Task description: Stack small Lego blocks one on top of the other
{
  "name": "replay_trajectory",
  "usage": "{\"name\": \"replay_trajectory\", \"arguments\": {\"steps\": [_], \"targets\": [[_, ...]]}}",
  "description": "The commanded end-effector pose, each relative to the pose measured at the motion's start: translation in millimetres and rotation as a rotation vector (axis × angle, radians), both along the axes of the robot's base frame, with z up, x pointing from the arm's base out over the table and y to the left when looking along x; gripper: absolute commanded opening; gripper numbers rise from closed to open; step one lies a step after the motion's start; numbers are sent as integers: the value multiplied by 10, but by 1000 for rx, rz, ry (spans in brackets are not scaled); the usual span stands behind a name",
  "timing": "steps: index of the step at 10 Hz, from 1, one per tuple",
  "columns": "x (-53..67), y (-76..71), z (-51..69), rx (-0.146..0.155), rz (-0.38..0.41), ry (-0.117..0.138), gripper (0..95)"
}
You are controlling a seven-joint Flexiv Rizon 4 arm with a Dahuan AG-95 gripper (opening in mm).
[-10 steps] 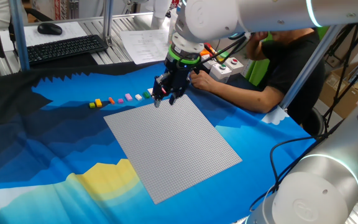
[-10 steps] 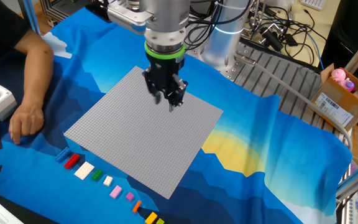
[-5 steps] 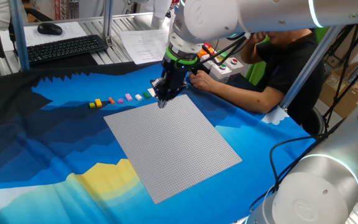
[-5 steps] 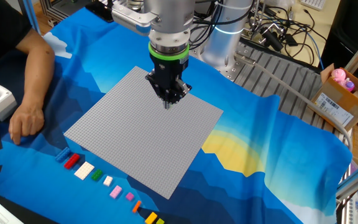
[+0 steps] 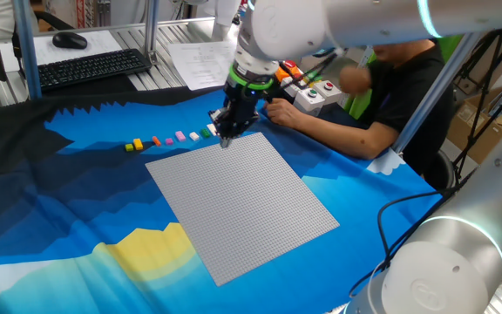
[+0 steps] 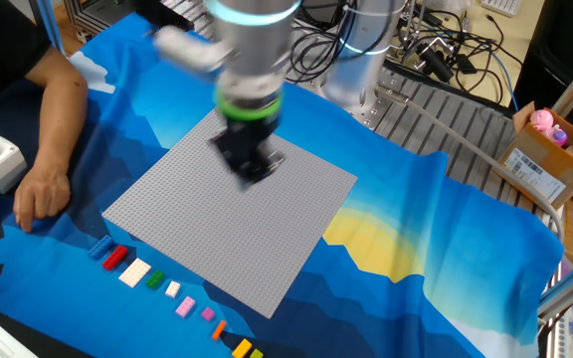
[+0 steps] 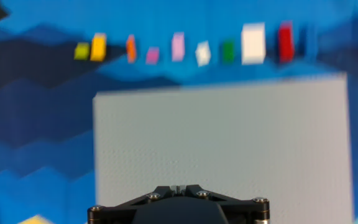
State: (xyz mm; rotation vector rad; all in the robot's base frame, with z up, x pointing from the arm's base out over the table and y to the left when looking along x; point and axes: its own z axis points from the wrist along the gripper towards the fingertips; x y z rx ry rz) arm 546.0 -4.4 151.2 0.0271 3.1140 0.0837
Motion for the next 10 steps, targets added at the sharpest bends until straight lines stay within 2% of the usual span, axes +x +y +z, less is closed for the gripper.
{"name": "replay_trajectory", "arguments": {"steps": [1, 2, 3, 4, 6, 8, 9, 10], "targets": [[425, -268, -45, -10, 11, 6, 0], [600, -409, -75, -11, 10, -5, 0], [698, -493, -96, -11, 10, 1, 0], [740, -534, -119, -13, 6, 6, 0], [740, -577, -167, -53, 16, 10, 0], [721, -654, -219, -47, 19, 11, 0], [717, -658, -222, -43, 8, 22, 0], [713, -656, -223, -35, 6, 45, 0]]}}
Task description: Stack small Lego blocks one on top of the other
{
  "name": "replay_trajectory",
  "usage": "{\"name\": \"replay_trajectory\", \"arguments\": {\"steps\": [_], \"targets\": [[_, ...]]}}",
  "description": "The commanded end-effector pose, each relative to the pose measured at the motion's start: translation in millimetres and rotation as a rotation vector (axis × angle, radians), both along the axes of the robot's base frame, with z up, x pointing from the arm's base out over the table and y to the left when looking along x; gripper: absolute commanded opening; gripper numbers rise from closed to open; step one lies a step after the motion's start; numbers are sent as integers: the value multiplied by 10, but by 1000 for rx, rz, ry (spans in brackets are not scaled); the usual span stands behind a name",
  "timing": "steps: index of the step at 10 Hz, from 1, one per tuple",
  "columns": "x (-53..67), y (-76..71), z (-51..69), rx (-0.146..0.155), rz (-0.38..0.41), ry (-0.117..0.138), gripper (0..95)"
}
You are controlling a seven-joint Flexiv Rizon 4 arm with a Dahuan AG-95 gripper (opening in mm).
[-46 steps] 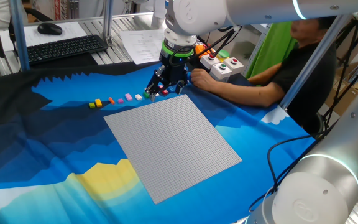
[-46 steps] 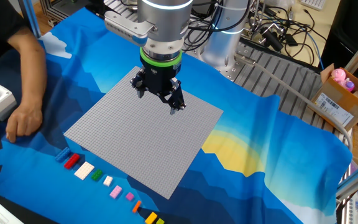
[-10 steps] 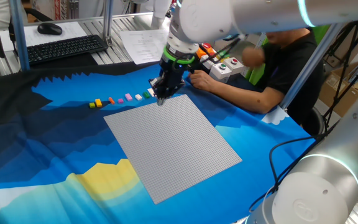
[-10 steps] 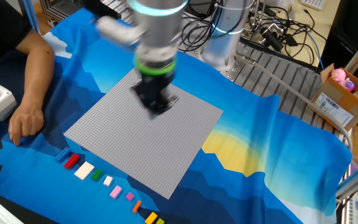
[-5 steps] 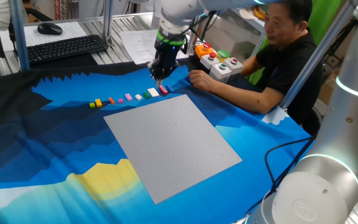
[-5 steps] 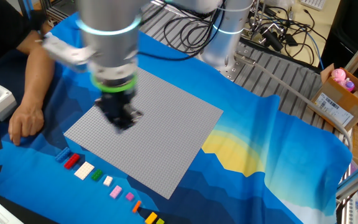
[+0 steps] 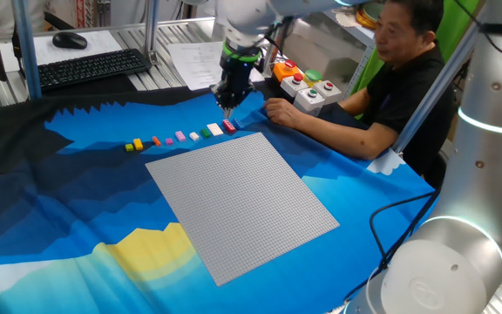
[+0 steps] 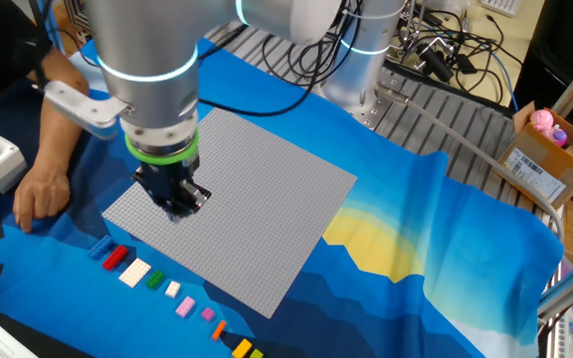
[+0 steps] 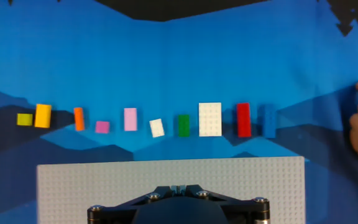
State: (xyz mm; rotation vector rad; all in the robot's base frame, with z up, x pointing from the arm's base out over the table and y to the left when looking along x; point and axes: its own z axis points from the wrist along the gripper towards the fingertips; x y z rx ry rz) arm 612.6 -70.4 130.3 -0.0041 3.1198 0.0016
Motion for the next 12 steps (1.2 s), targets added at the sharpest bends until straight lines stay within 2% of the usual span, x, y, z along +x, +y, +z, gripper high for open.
{"name": "replay_trajectory", "arguments": {"steps": [1, 2, 4, 5, 6, 7, 8, 9, 10, 11, 12], "targets": [[48, 4, -14, 31, -19, 42, 0], [48, 4, -14, 31, -67, 50, 0], [48, 4, -14, 27, -132, 50, 0], [48, 4, -14, 46, -221, 53, 0], [48, 4, -14, 51, -257, 60, 0], [48, 4, -14, 50, -260, 60, 0], [48, 4, -14, 38, -247, 51, 0], [48, 4, -14, 39, -215, 41, 0], [48, 4, -14, 28, -178, 38, 0], [48, 4, -14, -1, -118, 45, 0], [133, -74, -29, -7, -66, 49, 0]]}}
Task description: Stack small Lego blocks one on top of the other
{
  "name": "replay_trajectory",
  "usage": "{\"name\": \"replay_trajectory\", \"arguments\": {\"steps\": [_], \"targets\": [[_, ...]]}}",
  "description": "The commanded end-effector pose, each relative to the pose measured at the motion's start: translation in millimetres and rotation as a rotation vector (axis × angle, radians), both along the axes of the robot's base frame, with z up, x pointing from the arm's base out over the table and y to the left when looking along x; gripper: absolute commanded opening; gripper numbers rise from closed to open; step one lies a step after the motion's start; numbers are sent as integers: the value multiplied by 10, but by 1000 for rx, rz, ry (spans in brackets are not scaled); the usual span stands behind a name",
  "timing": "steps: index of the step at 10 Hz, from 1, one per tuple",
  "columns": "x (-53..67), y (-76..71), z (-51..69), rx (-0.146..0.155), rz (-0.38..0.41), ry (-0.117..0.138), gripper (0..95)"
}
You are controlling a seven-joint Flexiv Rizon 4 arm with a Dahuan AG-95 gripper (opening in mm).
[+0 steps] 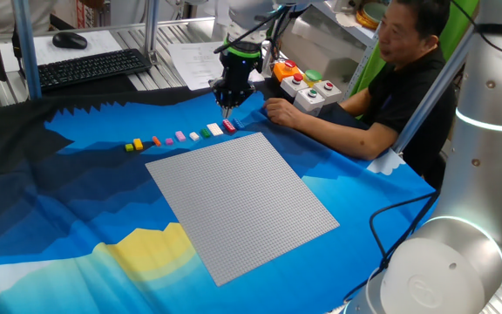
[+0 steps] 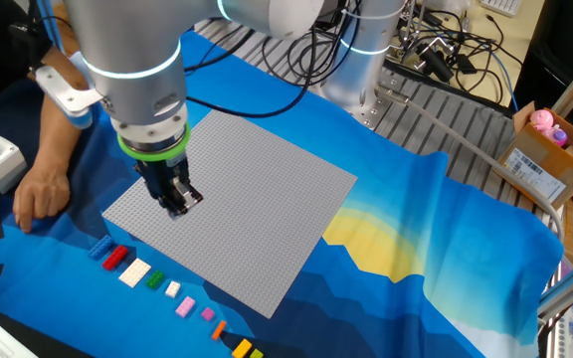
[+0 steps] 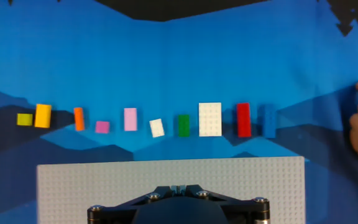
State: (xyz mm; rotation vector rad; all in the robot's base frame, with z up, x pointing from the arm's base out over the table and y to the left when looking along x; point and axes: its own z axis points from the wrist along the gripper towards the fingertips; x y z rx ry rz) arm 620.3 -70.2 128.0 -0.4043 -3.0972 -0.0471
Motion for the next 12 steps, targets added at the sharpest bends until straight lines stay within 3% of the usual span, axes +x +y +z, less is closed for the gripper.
{"name": "replay_trajectory", "arguments": {"steps": [1, 2, 4, 5, 8, 10, 12], "targets": [[166, -187, -32, -30, 227, 10, 0], [361, -346, -71, -29, 278, 5, 190], [560, -455, -134, -28, 315, 5, 190], [638, -499, -221, -30, 329, 0, 190], [591, -748, -419, -30, 364, -14, 190], [597, -906, -459, -25, 408, -13, 190], [594, -972, -458, -24, 402, -13, 190]]}}
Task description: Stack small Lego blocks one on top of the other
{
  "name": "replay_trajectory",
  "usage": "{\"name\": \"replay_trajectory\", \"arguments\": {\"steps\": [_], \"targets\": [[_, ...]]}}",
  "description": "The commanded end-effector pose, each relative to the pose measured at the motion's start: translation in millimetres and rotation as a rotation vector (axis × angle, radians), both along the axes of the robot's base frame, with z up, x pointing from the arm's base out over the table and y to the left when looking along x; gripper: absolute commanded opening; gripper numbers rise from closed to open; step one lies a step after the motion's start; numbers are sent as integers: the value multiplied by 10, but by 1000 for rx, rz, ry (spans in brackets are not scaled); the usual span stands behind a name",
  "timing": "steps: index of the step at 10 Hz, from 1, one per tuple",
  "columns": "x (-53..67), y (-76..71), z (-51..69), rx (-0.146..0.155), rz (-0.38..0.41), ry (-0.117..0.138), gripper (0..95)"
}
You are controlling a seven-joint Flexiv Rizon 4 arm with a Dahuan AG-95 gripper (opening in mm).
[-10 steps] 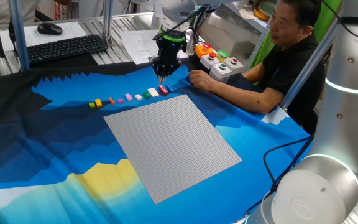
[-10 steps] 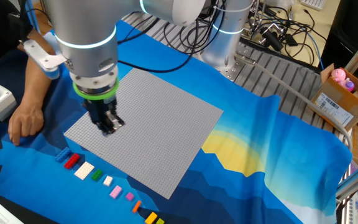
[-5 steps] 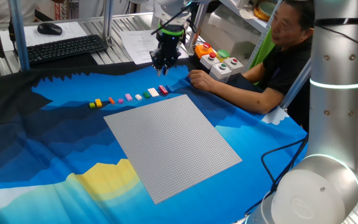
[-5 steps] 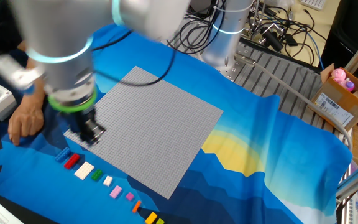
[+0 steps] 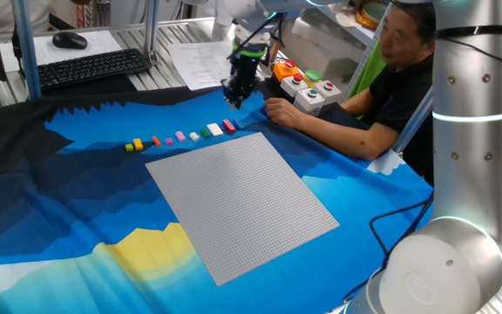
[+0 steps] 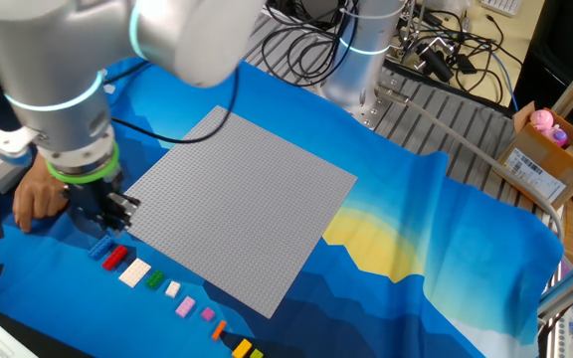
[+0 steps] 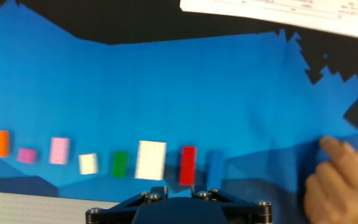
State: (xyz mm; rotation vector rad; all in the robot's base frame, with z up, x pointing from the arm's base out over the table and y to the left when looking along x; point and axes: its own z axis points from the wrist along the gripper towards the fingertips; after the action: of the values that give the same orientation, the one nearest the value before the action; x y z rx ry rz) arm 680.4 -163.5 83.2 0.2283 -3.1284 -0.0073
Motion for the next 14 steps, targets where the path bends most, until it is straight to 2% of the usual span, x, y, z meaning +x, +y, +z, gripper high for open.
{"name": "replay_trajectory", "arguments": {"steps": [1, 3, 5, 6, 8, 9, 10, 11, 12, 14], "targets": [[-28, -57, -26, 8, -41, 5, 0], [-28, -57, -26, 17, -148, 62, 0], [-28, -57, -26, 20, -219, 58, 0], [-28, -57, -26, 23, -296, 40, 0], [-28, -57, -26, 21, -328, 27, 0], [-28, -57, -26, 20, -324, 16, 0], [-28, -57, -26, 20, -299, 22, 0], [-28, -57, -26, 16, -275, 19, 190], [-19, -75, -35, 5, -251, 15, 190], [56, -195, -78, 4, -216, 9, 190]]}}
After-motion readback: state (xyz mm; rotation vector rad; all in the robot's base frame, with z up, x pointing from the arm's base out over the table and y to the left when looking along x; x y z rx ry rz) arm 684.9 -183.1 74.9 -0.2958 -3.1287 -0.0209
